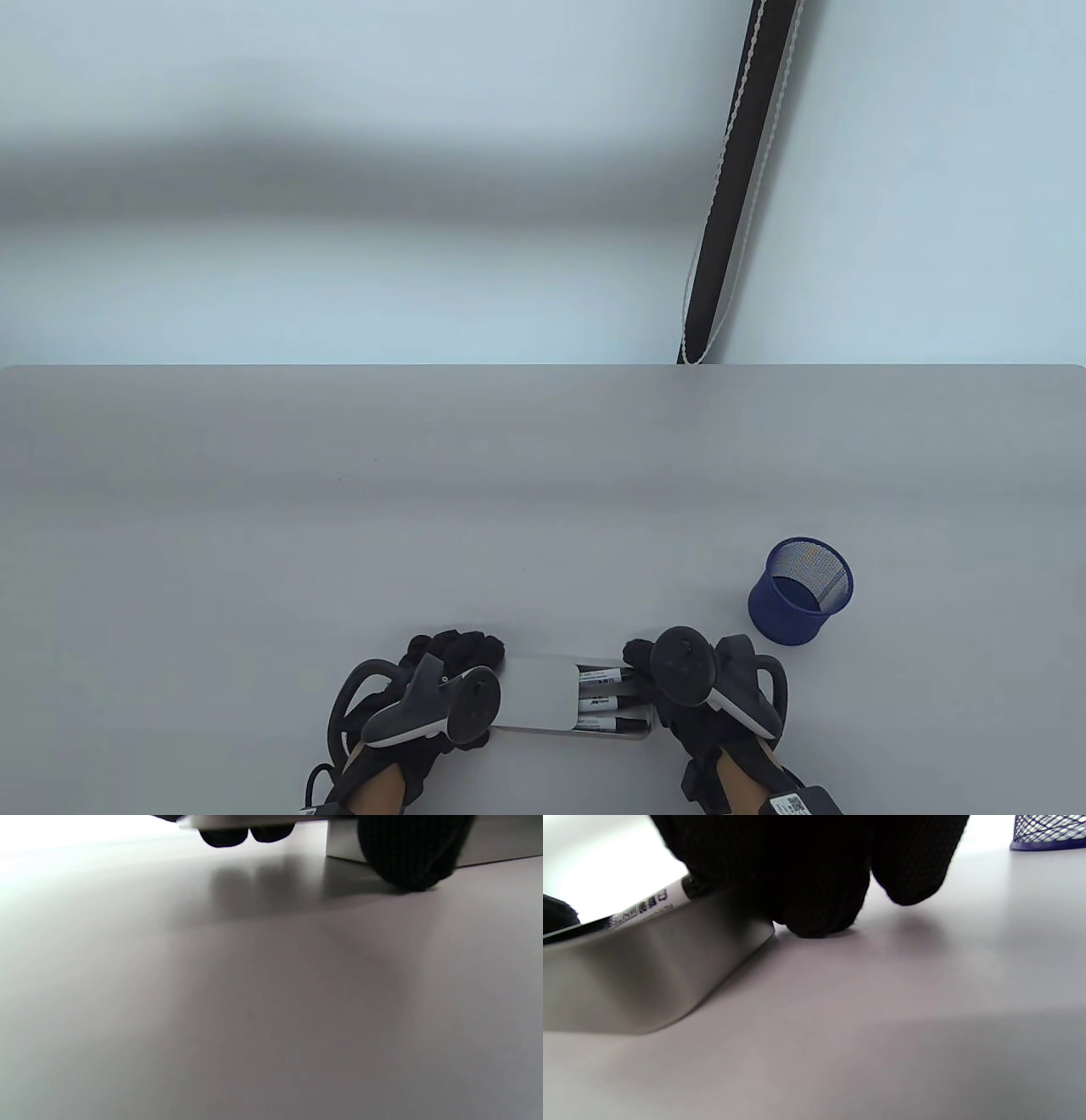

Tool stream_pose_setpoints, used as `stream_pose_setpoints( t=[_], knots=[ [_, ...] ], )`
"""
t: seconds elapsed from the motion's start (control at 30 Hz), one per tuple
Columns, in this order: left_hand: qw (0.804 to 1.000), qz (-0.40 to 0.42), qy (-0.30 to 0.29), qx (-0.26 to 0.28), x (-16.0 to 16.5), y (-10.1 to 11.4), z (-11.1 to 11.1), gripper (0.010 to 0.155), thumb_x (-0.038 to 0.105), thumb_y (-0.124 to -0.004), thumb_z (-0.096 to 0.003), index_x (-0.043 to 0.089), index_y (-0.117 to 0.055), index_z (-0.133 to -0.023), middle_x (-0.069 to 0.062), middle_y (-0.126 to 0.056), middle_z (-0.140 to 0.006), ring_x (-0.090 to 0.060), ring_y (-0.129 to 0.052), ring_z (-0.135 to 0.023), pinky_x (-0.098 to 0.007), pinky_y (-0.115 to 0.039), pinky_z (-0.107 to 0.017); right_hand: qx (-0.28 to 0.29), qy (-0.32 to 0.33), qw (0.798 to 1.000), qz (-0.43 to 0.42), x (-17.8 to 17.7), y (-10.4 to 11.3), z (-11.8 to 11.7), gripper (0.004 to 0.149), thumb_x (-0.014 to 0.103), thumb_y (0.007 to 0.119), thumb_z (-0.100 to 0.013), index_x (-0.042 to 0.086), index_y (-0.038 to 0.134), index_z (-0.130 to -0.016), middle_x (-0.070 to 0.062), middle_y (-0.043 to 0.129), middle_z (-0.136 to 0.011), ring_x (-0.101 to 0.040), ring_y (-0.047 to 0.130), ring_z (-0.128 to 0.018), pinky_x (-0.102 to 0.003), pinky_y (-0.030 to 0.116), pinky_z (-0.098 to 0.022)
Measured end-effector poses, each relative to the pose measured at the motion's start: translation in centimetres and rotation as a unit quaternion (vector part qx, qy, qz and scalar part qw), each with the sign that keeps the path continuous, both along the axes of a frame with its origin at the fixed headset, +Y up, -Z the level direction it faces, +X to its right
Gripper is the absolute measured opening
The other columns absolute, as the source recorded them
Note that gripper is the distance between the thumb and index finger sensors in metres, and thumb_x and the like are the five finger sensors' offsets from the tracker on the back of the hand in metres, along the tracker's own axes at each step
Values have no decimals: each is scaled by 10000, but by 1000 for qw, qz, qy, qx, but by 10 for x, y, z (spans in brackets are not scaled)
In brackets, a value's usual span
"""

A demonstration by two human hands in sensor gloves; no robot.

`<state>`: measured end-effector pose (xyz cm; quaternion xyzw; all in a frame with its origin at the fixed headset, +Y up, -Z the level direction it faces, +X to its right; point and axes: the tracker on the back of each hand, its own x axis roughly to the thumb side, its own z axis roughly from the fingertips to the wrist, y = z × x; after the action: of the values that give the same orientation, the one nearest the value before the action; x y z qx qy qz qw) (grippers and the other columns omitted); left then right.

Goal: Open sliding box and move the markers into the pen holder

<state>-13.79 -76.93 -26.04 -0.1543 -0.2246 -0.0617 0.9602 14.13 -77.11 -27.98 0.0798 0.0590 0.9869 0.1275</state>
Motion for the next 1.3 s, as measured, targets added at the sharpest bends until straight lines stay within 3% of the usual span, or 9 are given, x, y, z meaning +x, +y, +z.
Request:
stream_pose_setpoints(
  t=[0.57,1.3],
  knots=[
    [1000,5,-1,-2,0,0,0,758,647,-656,-423,343,-375,-1058,84,-454,-1164,-187,-567,-1080,-375,-541,-834,0,-26,999,-30,16,12,-2,424,314,806,-386,272,814,-808,-27,922,-760,-176,990,-571,-432,797,-539],
    [1000,2,-3,-1,-1,0,0,760,643,-657,-424,335,-377,-1060,75,-458,-1164,-194,-570,-1081,-384,-544,-836,12,-74,987,-142,45,37,-1,411,307,800,-399,275,817,-808,-31,901,-780,-197,959,-597,-445,765,-565]
  ],
)
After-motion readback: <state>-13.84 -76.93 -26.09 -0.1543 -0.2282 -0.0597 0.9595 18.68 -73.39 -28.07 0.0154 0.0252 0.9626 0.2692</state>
